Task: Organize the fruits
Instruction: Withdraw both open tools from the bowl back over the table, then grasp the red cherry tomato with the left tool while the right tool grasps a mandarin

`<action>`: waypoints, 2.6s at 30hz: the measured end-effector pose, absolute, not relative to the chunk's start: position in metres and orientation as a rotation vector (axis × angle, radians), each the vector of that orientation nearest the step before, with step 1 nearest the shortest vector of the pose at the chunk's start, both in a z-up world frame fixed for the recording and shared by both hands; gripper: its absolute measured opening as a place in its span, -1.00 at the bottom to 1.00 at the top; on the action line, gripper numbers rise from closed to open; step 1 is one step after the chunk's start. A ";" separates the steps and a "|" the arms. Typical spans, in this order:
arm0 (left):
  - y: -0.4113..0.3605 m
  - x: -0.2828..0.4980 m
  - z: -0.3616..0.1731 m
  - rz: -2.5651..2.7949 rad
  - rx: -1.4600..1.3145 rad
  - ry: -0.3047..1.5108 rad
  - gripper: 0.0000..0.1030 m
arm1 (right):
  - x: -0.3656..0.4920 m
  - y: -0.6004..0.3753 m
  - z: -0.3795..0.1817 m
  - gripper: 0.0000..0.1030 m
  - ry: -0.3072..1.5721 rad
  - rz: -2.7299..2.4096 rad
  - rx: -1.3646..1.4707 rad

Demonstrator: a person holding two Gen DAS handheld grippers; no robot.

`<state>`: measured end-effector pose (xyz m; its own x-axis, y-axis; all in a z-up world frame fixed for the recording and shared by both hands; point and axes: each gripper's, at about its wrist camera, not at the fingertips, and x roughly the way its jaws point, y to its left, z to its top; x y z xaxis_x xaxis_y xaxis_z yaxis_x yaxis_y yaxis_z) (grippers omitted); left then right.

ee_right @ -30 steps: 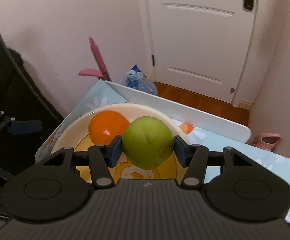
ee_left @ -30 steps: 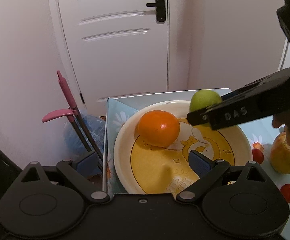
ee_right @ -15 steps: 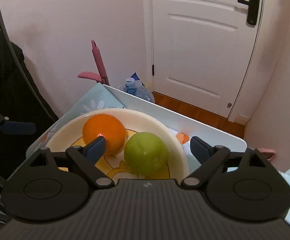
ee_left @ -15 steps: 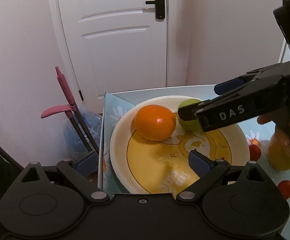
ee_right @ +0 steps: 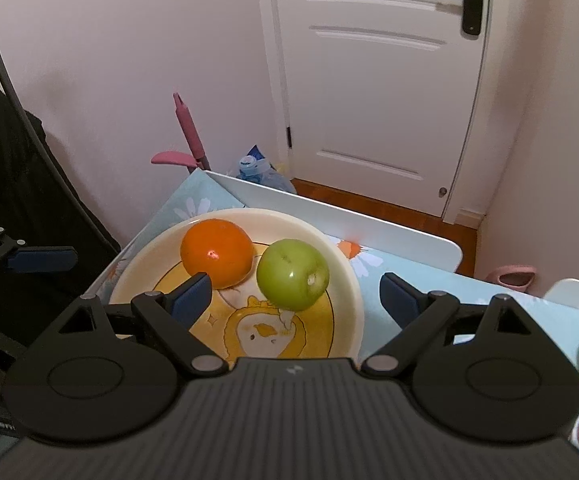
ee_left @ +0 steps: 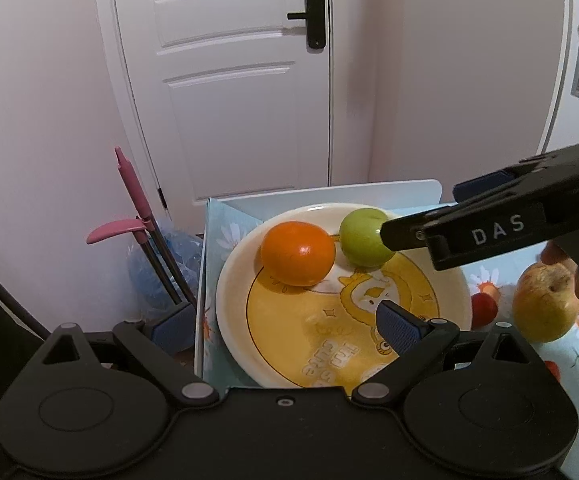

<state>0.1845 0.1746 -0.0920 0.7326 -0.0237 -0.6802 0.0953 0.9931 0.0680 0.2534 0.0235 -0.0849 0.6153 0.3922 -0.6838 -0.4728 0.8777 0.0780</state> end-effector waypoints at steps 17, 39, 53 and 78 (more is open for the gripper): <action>0.147 0.146 -0.043 -0.152 0.123 0.652 0.92 | 0.178 -0.068 -0.023 1.00 0.702 0.314 -0.022; 0.025 0.074 -0.056 -0.055 0.070 0.644 0.92 | 0.119 -0.223 -0.047 1.00 0.731 0.371 -0.070; -0.021 0.091 -0.132 -0.005 0.066 0.715 0.63 | 0.139 -0.250 -0.110 1.00 0.761 0.430 -0.088; -0.030 0.109 -0.159 -0.009 0.088 0.767 -0.34 | 0.156 -0.235 -0.143 0.81 0.806 0.478 -0.078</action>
